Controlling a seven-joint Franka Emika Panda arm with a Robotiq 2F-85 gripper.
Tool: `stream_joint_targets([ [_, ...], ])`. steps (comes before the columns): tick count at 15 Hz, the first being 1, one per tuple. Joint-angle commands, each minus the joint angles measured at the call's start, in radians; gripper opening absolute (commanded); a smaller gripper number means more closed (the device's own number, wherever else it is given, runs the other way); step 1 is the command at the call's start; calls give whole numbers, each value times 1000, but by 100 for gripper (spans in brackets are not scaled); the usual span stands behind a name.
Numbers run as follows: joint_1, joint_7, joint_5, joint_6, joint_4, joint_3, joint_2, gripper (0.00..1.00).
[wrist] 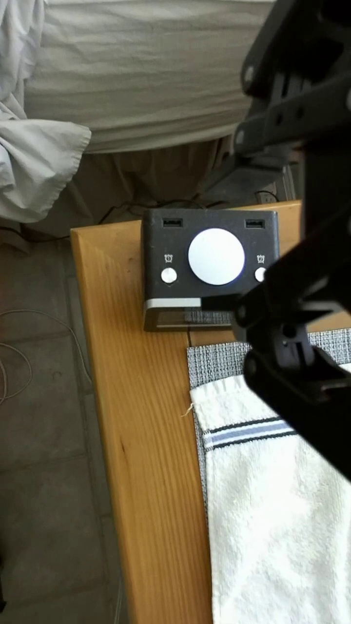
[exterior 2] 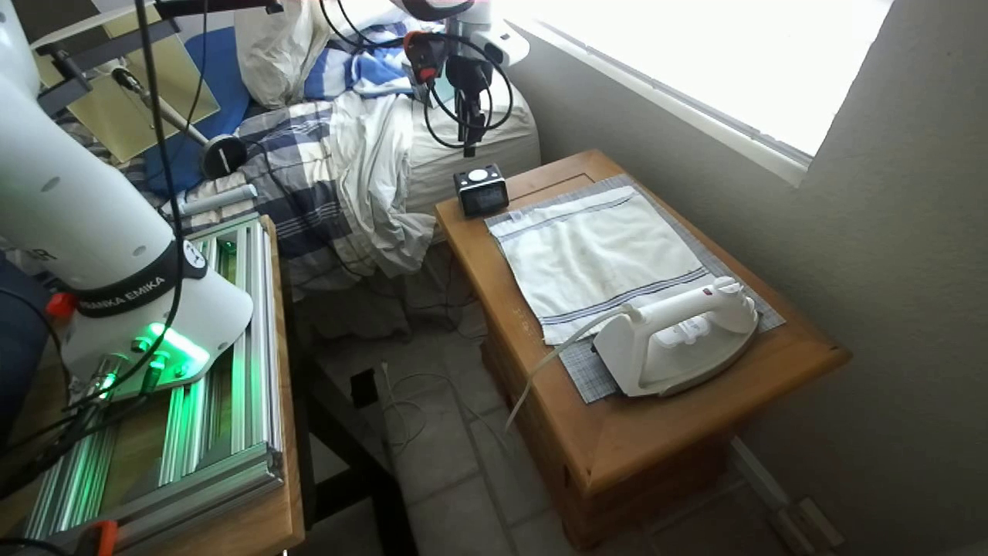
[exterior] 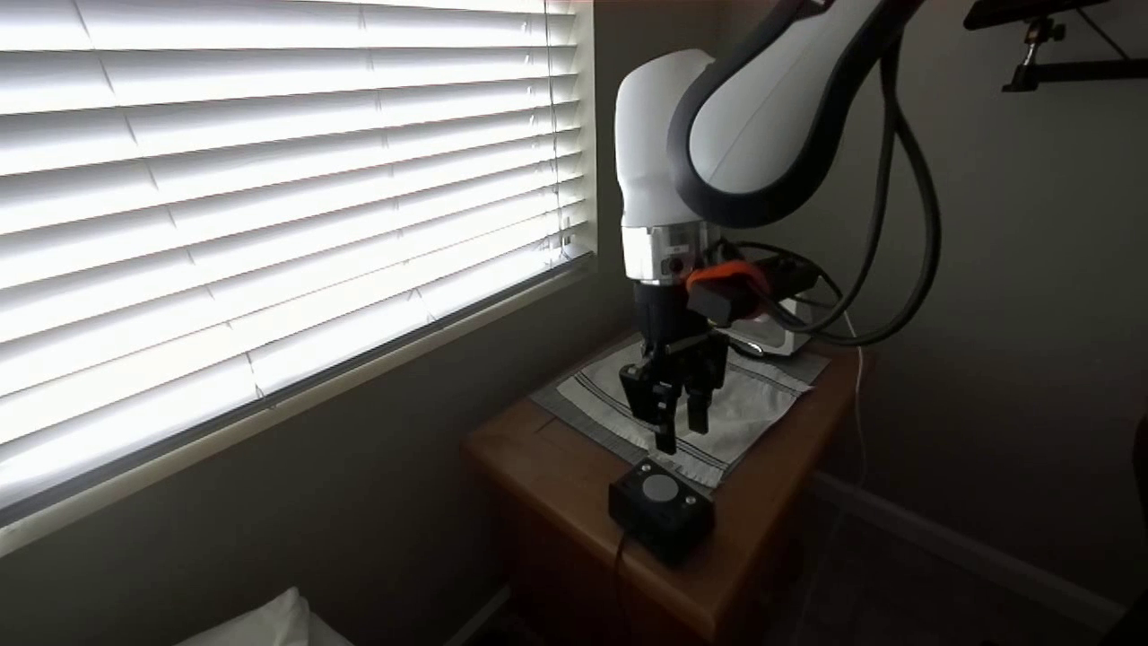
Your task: Press a button on the alarm clock.
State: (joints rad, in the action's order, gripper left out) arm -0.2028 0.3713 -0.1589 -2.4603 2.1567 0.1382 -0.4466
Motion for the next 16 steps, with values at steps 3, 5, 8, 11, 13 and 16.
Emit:
stream_joint_targets([
  [3,-28,57,-43,-25,-130,-11,-151,9],
  [5,-27,58,-55,-19,-165,-8,-188,0],
  [8,-20,49,-75,-7,-207,-1,-231,0],
  [11,-12,39,-100,7,-237,7,-262,0],
  [13,-14,44,-109,11,-249,5,-274,0],
  [16,-24,58,-106,9,-251,-4,-269,0],
])
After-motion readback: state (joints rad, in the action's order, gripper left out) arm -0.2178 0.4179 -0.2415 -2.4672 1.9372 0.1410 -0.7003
